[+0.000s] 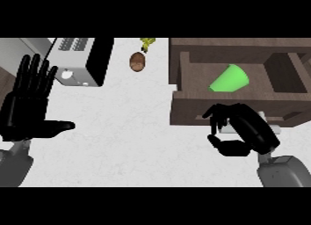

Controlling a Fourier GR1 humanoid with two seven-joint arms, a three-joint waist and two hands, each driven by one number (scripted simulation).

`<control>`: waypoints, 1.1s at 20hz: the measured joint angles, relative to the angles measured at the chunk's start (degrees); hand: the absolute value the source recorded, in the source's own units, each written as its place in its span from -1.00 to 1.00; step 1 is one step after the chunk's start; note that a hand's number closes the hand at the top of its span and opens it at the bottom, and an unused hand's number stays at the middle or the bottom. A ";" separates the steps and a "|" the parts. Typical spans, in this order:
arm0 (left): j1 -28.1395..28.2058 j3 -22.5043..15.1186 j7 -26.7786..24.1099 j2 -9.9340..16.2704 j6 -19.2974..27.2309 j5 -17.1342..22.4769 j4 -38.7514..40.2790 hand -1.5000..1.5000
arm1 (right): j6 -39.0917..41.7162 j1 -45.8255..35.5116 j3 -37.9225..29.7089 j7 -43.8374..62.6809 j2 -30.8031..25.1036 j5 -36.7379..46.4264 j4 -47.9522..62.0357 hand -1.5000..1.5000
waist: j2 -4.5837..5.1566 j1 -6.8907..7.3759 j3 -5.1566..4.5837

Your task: Pick up the cup, place it into the drawer and close the drawer

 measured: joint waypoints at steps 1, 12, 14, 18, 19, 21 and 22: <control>1.13 0.75 0.51 0.65 -0.59 0.38 -1.17 -1.00 | -0.35 -1.24 -0.48 -0.78 -0.08 0.59 2.63 -1.00 | -0.01 0.09 0.00; 7.18 7.33 -0.19 0.36 -9.53 -0.44 0.03 -1.00 | -6.75 -15.05 -2.64 -7.50 4.26 8.44 31.47 -1.00 | 0.11 -0.06 0.02; 6.40 8.95 0.51 0.43 -11.27 -0.24 1.58 -1.00 | -7.71 -18.11 -3.77 -8.85 5.30 8.80 36.76 -1.00 | 0.13 -0.15 0.01; 7.76 9.88 -0.14 -0.06 -13.86 -1.20 2.16 -1.00 | -10.13 -25.06 -7.20 -14.65 5.70 8.29 48.77 -1.00 | 0.03 0.48 -0.04; 7.29 9.97 -0.30 -0.38 -14.47 -1.43 3.15 -1.00 | -9.84 -27.05 -8.22 -15.50 5.45 7.89 51.57 -1.00 | 0.16 0.49 -0.02; 7.65 10.97 0.17 0.15 -15.94 -0.80 2.93 -1.00 | -10.66 -29.45 -9.92 -18.38 4.81 7.48 56.87 -1.00 | 0.12 0.76 -0.08; 7.27 11.13 0.58 0.21 -16.14 -0.64 2.86 -1.00 | -10.43 -30.95 -10.70 -19.74 4.00 7.31 59.41 -1.00 | 0.23 0.99 -0.06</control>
